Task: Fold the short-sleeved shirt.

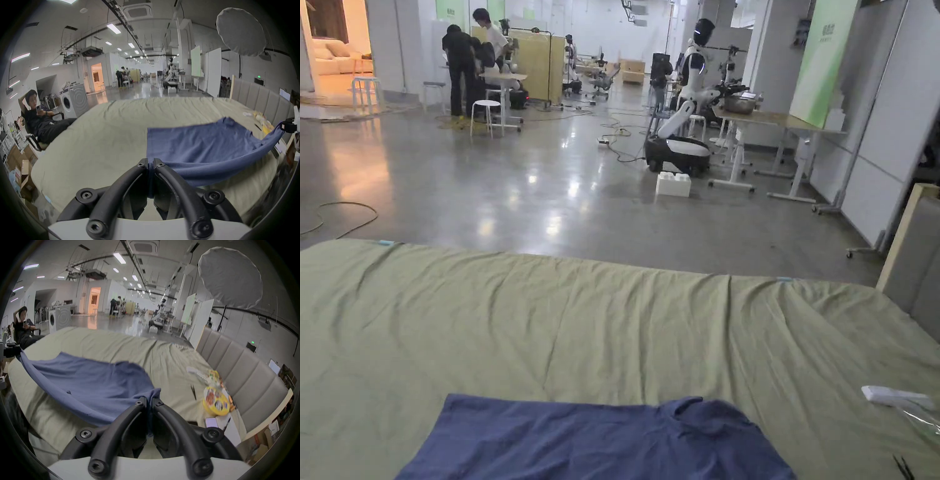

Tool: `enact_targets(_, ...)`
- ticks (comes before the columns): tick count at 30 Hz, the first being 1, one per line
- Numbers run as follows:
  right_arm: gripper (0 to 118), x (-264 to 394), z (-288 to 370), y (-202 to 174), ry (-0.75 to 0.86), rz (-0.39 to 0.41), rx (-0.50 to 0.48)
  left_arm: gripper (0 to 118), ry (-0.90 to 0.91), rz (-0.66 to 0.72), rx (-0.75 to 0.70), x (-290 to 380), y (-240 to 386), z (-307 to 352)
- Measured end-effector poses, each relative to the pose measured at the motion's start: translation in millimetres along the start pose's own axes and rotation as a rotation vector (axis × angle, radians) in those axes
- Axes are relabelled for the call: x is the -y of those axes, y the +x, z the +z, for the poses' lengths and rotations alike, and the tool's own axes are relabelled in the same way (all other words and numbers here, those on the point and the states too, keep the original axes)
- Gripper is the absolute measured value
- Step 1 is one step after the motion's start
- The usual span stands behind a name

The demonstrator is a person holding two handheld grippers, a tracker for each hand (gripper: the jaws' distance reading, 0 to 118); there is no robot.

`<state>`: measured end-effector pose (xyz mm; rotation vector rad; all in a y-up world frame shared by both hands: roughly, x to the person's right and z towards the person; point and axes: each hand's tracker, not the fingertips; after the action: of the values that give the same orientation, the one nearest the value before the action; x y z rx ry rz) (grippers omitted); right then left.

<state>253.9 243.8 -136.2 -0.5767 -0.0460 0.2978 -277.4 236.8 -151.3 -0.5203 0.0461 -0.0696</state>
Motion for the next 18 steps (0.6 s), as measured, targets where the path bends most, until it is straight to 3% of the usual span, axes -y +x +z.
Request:
enact_targets(3,5,29,-12,-8,-0.112,-0.029,-0.047,5,-0.082,0.005,0.011,31,-3,-10)
enact_targets(6,5,50,-24,-16,-0.193,0.009,-0.052,5,-0.130,-0.023,0.018,51,-1,-19)
enact_targets(15,7,74,-47,-27,-0.296,-0.019,-0.060,6,-0.205,-0.045,0.024,71,-6,-27)
enact_targets(18,14,75,-49,-32,-0.316,-0.015,-0.057,13,-0.225,-0.059,0.018,73,-2,-24)
